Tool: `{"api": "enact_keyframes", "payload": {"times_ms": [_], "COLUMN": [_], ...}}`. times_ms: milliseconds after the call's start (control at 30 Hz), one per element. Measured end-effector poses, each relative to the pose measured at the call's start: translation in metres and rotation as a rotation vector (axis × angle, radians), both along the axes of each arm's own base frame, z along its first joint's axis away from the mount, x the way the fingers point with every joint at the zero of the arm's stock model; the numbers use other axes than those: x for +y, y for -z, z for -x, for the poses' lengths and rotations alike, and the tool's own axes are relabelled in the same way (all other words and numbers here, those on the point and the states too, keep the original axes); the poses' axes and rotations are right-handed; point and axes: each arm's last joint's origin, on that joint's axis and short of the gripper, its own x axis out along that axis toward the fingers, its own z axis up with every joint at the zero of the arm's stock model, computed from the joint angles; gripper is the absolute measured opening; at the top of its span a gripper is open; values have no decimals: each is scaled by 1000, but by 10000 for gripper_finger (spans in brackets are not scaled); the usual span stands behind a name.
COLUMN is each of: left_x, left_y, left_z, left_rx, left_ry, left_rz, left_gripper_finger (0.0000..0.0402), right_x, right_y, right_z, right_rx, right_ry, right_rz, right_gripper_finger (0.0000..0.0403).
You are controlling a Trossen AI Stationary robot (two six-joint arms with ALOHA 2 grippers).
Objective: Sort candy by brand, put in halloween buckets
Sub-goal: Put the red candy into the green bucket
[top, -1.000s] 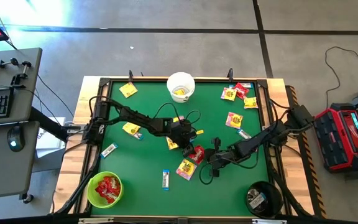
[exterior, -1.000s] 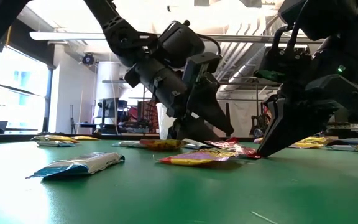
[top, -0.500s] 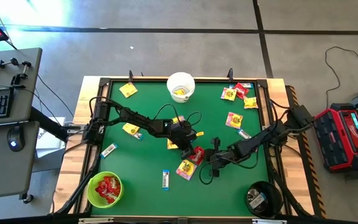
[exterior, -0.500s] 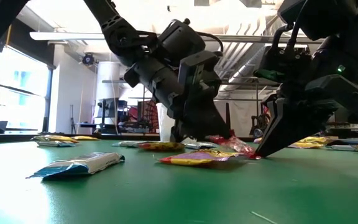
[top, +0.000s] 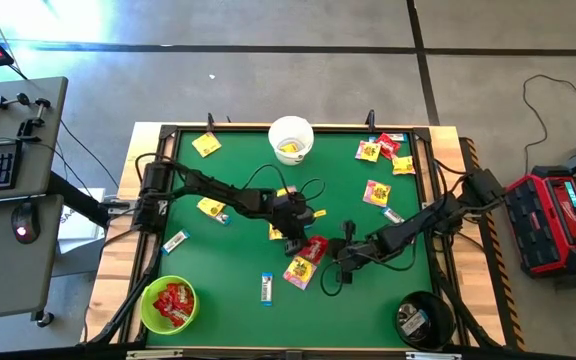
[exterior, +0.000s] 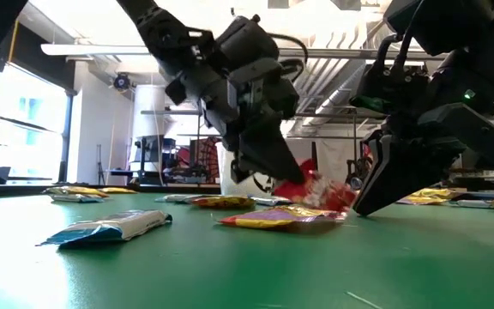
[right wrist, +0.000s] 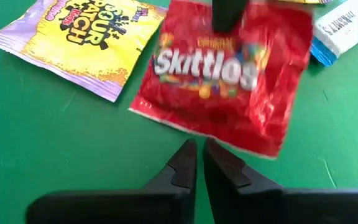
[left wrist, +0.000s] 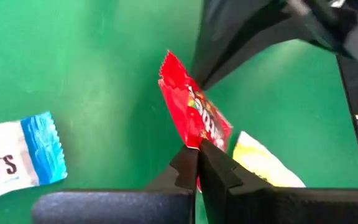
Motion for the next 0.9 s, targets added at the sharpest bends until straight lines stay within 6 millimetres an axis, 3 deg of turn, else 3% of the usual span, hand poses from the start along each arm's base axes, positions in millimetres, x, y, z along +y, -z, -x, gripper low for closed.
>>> {"api": "enact_keyframes", "payload": {"times_ms": [233, 433, 600, 900], "left_x": [0, -11, -33, -95], "left_y": [-32, -76, -115, -165], "left_z": [16, 46, 86, 156], "left_rx": [19, 59, 135, 165], "left_ry": [57, 131, 190, 211], "left_rz": [-63, -118, -172, -183], "left_gripper_finger": [0, 0, 0, 0], "right_x": [1, 1, 1, -1], "right_y": [-12, -20, -20, -21], "right_z": [8, 17, 18, 17], "right_rx": [3, 6, 8, -4], "right_ry": [19, 69, 72, 69], "right_rz": [7, 65, 74, 99], "right_gripper_finger": [70, 70, 57, 51]}}
